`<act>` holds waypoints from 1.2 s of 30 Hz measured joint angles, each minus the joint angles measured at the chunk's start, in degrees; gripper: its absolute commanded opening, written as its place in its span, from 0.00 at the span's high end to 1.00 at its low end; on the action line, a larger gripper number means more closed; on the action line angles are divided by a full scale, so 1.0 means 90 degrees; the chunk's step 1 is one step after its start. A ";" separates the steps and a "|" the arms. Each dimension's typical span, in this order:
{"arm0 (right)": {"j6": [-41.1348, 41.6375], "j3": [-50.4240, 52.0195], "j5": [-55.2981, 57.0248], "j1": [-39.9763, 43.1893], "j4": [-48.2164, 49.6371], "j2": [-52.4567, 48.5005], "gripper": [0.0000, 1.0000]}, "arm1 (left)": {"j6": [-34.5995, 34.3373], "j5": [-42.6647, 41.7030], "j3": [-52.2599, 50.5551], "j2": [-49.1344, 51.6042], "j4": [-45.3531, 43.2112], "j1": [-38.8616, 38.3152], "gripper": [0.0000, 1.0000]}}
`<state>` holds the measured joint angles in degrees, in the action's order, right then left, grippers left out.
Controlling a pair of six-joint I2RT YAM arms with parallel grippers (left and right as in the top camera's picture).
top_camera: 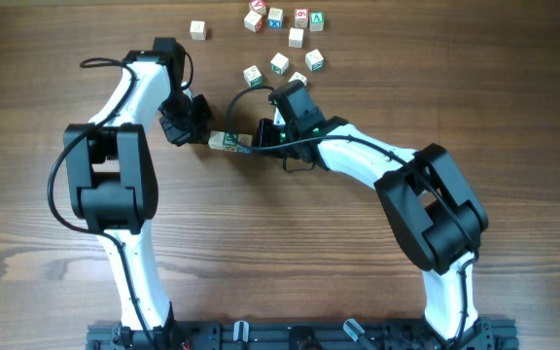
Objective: Form a horizontal line
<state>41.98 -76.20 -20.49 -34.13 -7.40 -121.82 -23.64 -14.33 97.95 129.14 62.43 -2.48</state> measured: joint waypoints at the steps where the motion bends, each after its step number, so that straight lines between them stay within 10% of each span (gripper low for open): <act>1: 0.0000 0.0000 0.0000 0.0000 0.0002 0.0000 0.95 | 0.0000 -0.0002 0.0000 0.0000 0.0000 0.0000 0.96; 36: 0.0000 0.0000 0.0121 0.0000 -0.0318 0.0000 0.95 | 0.0000 -0.0063 0.0000 0.0000 0.0270 0.0000 0.96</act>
<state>41.98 -76.20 -19.40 -34.13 -10.26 -121.82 -23.64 -14.90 97.95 129.14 64.86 -2.48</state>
